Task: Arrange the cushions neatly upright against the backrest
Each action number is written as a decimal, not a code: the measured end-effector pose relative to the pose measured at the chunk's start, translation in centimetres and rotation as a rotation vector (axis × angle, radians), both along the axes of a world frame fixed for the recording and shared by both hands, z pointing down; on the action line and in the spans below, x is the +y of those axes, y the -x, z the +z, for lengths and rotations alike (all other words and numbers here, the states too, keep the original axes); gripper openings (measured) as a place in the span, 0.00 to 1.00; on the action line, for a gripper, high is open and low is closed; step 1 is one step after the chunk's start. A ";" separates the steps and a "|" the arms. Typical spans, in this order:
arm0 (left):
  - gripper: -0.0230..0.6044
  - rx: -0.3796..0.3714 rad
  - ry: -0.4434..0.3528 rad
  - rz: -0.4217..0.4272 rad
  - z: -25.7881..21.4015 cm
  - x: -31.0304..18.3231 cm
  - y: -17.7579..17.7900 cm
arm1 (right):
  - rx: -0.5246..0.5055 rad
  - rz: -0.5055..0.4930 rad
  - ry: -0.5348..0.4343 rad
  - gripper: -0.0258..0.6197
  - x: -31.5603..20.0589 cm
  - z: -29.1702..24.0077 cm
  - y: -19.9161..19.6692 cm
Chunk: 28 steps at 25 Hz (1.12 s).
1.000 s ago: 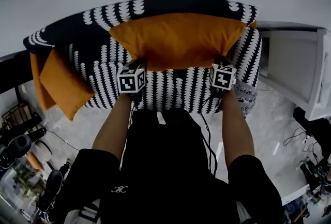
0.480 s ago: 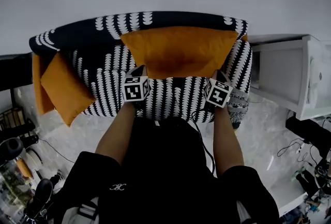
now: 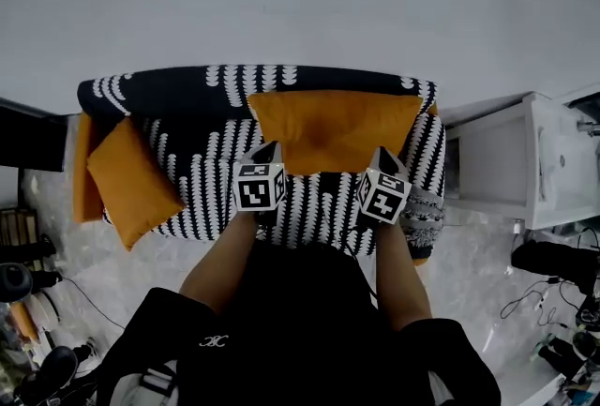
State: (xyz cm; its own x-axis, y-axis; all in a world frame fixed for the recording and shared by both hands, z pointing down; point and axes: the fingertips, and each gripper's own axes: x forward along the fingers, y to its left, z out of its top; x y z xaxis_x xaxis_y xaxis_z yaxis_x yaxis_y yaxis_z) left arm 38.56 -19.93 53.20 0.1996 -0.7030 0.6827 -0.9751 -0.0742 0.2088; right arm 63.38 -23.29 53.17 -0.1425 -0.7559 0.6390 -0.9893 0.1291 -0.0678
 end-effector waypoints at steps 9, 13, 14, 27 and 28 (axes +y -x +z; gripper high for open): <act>0.05 -0.040 -0.227 0.021 -13.3 0.3 1.7 | -0.115 -0.146 -0.294 0.05 1.0 -14.4 9.1; 0.05 -0.047 -0.352 0.014 -20.0 0.5 3.1 | -0.164 -0.198 -0.436 0.05 0.7 -21.7 12.4; 0.05 -0.047 -0.376 0.010 -21.4 0.7 3.5 | -0.176 -0.207 -0.460 0.05 0.8 -23.1 13.2; 0.05 -0.079 -0.502 -0.047 -28.4 2.3 9.0 | -0.192 -0.305 -0.525 0.05 3.3 -28.1 21.0; 0.05 -0.073 -0.513 -0.058 -28.5 2.3 9.2 | -0.191 -0.306 -0.521 0.05 3.2 -27.9 21.2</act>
